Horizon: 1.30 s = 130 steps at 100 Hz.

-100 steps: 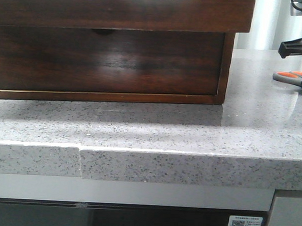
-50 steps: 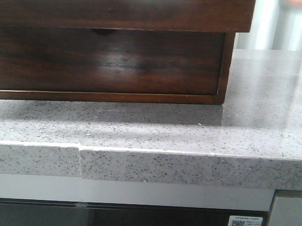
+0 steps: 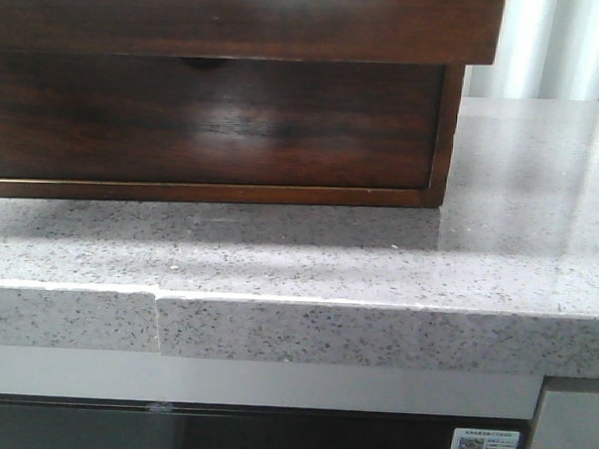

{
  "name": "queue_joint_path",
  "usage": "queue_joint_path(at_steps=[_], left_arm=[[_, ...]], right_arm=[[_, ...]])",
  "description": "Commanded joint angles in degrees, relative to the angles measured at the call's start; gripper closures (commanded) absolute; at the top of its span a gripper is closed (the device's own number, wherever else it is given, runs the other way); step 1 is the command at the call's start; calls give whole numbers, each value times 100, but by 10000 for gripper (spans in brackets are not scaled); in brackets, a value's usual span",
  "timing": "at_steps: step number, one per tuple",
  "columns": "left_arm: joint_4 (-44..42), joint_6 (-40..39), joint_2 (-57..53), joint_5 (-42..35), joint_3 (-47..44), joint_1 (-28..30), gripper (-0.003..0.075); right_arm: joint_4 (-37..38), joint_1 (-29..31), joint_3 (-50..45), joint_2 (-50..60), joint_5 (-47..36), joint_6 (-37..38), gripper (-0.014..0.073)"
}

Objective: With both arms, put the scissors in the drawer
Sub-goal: 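Lift the scissors with the right gripper and carry them toward the drawer, then lower the scissors into the open drawer and open the right gripper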

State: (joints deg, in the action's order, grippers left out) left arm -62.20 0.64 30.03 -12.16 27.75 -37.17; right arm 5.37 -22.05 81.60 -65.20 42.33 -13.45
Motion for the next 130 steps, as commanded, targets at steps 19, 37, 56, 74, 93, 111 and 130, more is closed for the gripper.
queue_joint_path(at_steps=[19,37,56,74,93,111,130], left_arm=[[155,-64,8,-181,144,-55,466],[155,-64,8,-192,144,-55,466],[155,-64,8,-192,144,-55,466],[155,-64,8,-192,144,-55,466],[155,-64,8,-192,144,-55,466],[155,-64,8,-192,144,-55,466],[155,-64,8,-192,144,-55,466]], right_arm=[[41,-1493,259,-255,-1206,-1488,671],[316,-2005,259,-951,-1520,-1671,671],[371,-2013,264,-1458,-1617,-1671,671],[380,-2053,264,-1654,-1617,-1671,671],[380,-2053,264,-1760,-1607,-1671,671],[380,-2053,264,-1837,-1399,-1671,545],[380,-2053,273,-1841,-1404,-1671,312]])
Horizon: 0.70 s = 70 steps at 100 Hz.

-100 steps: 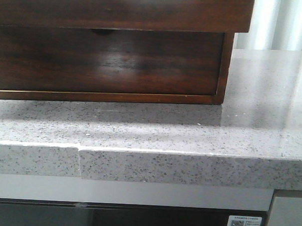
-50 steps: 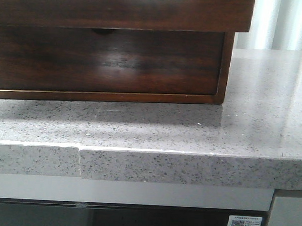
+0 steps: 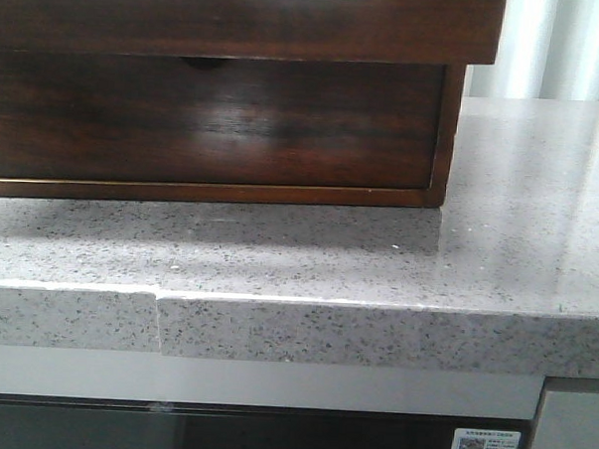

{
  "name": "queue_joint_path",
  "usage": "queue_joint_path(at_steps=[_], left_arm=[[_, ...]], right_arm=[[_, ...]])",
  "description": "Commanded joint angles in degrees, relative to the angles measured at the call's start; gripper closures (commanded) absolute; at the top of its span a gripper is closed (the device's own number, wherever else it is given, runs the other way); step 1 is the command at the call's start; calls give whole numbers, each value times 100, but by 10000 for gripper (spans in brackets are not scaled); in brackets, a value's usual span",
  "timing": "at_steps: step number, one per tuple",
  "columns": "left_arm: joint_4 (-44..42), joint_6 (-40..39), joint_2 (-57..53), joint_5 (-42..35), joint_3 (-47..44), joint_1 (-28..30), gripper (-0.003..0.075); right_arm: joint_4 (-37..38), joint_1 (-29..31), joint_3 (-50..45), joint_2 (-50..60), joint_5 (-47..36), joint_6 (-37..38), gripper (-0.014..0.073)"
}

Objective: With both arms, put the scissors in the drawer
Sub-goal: 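Lower the scissors into the open drawer and open the right gripper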

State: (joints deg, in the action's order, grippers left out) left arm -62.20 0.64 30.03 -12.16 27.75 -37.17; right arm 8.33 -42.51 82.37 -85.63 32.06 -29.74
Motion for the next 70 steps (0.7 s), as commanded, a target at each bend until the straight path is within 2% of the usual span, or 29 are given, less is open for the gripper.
queue_joint_path(at_steps=[1,35,40,45,55,62,67,70], left_arm=[[155,-64,8,-192,144,-55,466],[233,-64,-116,-192,144,-55,467],[434,-64,-223,-192,144,-55,470],[674,-64,-334,-127,144,-55,479],[1114,-64,-603,145,144,-55,550],[1370,-64,-813,440,130,-55,641],[1546,-64,-971,634,95,-55,719],[1644,-64,-1066,715,63,-55,738]], right_arm=[[84,-6,195,202,-377,-42,310],[84,-6,195,304,-288,-28,316],[84,-6,195,406,-254,-16,344],[84,-6,195,497,-215,62,411],[73,-6,195,703,-40,246,571],[62,-6,195,849,141,301,675],[54,-6,195,956,287,328,669],[40,-6,195,1018,368,346,669]])
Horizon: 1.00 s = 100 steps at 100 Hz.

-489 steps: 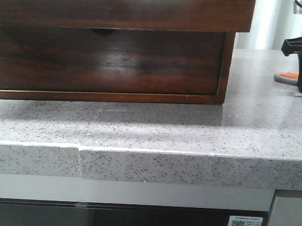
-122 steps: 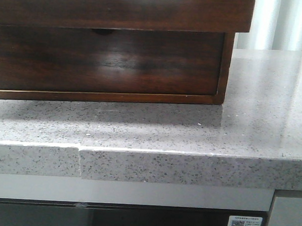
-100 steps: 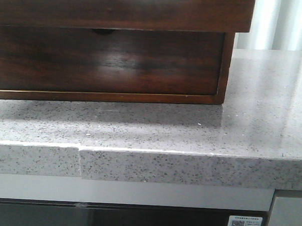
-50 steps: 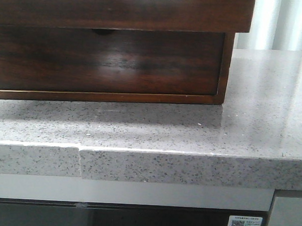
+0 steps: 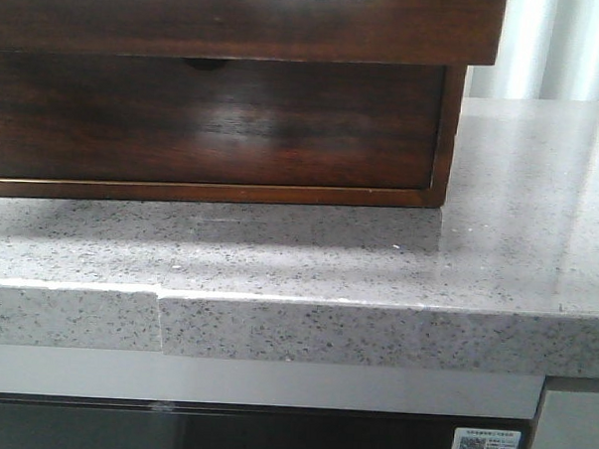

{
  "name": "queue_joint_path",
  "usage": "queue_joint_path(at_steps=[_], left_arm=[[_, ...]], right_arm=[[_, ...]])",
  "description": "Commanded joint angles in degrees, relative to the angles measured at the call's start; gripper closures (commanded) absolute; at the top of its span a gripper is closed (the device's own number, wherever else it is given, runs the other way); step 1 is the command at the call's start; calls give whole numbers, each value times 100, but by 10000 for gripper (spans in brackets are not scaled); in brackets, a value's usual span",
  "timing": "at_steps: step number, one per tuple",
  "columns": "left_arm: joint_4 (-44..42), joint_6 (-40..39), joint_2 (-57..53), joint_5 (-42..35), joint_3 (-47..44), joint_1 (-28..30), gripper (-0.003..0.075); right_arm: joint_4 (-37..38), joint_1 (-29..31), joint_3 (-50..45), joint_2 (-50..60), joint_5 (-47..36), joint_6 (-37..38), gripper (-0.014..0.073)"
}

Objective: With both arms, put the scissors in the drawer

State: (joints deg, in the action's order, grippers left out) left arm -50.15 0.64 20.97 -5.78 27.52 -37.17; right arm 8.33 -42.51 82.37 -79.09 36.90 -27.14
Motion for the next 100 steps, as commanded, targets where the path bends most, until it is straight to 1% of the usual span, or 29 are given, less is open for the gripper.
queue_joint_path(at_steps=[1,9,15,22,34,39,53,63,74,83,100], left_arm=[[461,-64,-208,93,70,-55,737],[735,-64,-456,240,-51,-55,738],[944,-64,-647,251,-198,-55,739],[1263,-64,-841,251,-389,-55,739],[1988,-64,-1103,240,-726,-55,738],[2330,-64,-1163,240,-852,-55,739],[2913,-64,-1220,92,-1234,-55,739],[3283,-64,-1220,27,-1489,-55,738],[3791,-64,-1220,27,-1728,-55,738],[3951,-64,-1220,27,-1814,-55,739],[3951,-64,-1220,27,-1828,-55,738]], right_arm=[[40,-6,195,400,-99,102,669],[-104,-6,195,597,56,168,665],[-237,-6,122,820,25,168,665],[-302,-6,-81,1156,-188,168,664],[-310,-6,-683,1896,-810,286,664],[-325,-6,-1056,2247,-1117,383,664],[-413,-6,-2143,3259,-1657,423,665],[-420,-6,-2967,4027,-1904,514,665],[-420,5,-3863,4915,-1972,574,665],[-468,5,-4510,5654,-1972,593,665],[-512,5,-5622,7003,-1972,648,665]])
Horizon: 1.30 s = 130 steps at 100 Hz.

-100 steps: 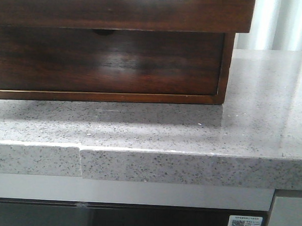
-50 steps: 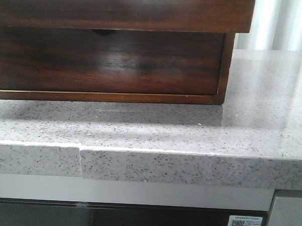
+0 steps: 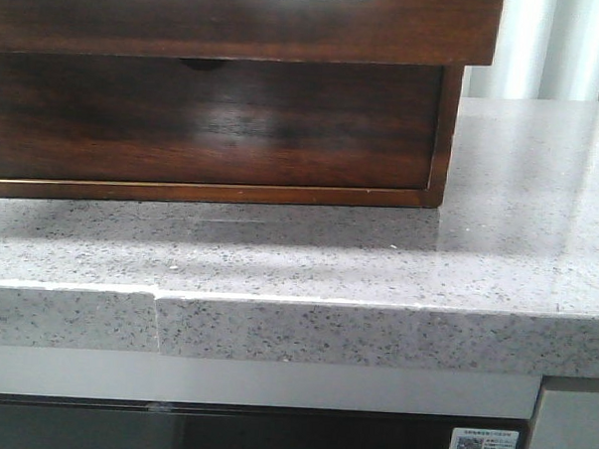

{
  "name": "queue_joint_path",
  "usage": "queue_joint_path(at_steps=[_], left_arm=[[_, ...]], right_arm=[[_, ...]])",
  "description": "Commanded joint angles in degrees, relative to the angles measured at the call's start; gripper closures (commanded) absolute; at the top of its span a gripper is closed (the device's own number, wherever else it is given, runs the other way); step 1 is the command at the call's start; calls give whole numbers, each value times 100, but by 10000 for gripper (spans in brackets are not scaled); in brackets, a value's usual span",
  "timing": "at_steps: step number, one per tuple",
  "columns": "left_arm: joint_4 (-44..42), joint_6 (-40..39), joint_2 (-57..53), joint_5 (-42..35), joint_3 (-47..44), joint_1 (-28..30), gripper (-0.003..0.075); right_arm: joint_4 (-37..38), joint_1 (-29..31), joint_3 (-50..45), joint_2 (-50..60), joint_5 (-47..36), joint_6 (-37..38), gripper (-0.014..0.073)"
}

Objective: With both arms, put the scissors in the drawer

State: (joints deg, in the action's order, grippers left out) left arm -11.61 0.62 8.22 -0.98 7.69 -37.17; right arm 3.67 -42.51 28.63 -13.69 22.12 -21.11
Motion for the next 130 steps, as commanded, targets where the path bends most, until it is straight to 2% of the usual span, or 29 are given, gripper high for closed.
queue_joint_path(at_steps=[1,20,63,91,101,120,130], left_arm=[[97,-62,55,-453,155,-55,738],[97,-62,55,-453,155,-55,738],[146,-62,55,-483,108,-55,738],[146,-62,55,-484,-237,-33,739],[334,-62,55,-696,-508,17,739],[813,-62,-274,-960,-920,619,739],[900,-62,-596,-571,-909,1272,739]], right_arm=[[-58,5,-282,563,-493,44,665],[-224,5,-959,1557,-448,44,665],[-249,5,-1631,1458,-396,44,665],[-249,5,-1679,1458,-397,44,665],[-249,5,-1679,1458,-397,44,665],[-249,5,-1679,1458,-397,44,665],[-249,5,-1679,1458,-397,44,665]])
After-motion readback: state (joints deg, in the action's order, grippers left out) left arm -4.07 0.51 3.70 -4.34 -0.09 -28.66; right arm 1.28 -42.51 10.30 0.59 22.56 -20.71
